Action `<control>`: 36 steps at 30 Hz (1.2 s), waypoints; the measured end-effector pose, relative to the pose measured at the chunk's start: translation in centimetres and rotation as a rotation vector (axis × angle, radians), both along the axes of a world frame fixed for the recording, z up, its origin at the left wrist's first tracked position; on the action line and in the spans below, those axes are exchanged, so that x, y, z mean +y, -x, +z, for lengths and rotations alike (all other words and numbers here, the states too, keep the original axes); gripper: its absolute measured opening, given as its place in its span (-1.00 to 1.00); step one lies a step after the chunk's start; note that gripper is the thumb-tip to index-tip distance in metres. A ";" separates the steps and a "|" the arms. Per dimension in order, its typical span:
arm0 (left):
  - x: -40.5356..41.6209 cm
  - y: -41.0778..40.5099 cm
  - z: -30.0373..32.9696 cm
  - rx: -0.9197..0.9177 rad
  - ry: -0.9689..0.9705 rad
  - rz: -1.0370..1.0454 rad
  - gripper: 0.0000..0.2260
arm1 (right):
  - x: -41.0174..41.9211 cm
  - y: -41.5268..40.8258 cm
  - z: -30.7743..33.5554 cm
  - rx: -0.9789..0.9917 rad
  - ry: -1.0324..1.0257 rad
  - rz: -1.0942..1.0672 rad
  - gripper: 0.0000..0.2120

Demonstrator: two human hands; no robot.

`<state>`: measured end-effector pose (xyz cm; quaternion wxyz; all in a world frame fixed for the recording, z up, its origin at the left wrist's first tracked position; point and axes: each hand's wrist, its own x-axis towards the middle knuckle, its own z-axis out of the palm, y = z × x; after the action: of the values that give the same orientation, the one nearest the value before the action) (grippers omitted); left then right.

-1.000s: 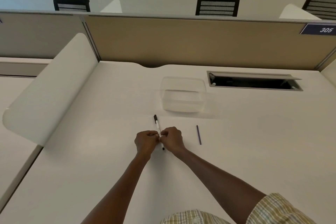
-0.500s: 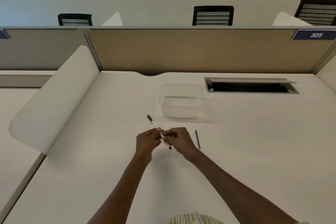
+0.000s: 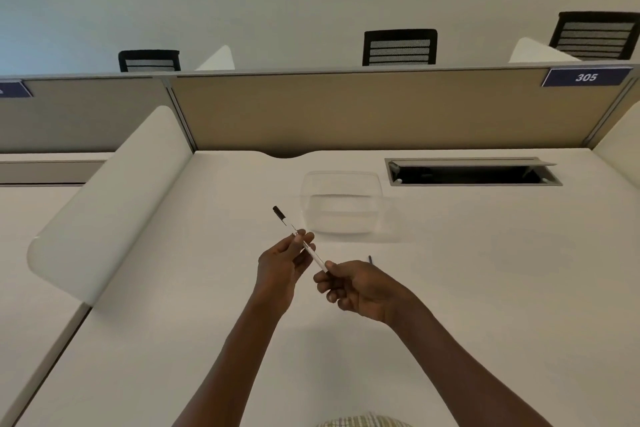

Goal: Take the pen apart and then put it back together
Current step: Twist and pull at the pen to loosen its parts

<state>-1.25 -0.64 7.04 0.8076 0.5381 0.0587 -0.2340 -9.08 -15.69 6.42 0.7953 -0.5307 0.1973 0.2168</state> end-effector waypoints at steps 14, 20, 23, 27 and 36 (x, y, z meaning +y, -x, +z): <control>-0.1 0.8 0.6 -0.034 0.025 -0.196 -0.82 | -0.2 0.2 1.0 0.013 -0.229 0.017 -0.66; -0.8 1.1 0.7 -0.082 -0.015 -0.006 -0.88 | 1.5 -0.6 2.0 0.008 0.146 -0.146 -0.68; -1.4 1.7 0.8 -0.079 -0.035 0.086 -0.92 | 2.2 -0.8 2.4 -0.093 0.451 -0.199 -0.66; -2.3 1.9 1.4 0.044 0.019 0.187 -0.92 | 3.2 -0.8 1.5 -0.448 1.401 -0.201 -0.81; -1.5 1.5 0.6 0.155 0.184 0.096 -0.85 | 2.6 -1.5 2.4 -0.294 1.038 -0.068 -0.73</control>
<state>-2.76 -2.18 7.65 0.8569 0.4387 0.1249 -0.2402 -7.60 -13.11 8.84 0.4544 -0.8719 0.1820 -0.0116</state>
